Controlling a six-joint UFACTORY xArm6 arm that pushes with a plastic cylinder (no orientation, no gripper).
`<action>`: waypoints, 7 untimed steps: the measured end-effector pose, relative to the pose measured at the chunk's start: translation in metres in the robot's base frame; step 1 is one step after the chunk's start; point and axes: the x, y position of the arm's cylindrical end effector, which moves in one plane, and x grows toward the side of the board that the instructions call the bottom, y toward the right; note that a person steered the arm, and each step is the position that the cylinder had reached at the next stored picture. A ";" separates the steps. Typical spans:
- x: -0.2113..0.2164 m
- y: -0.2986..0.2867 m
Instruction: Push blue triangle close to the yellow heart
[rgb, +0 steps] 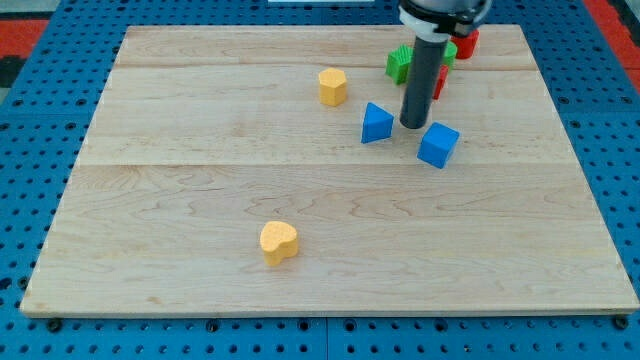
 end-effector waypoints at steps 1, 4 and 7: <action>0.008 -0.057; 0.101 -0.174; 0.156 -0.179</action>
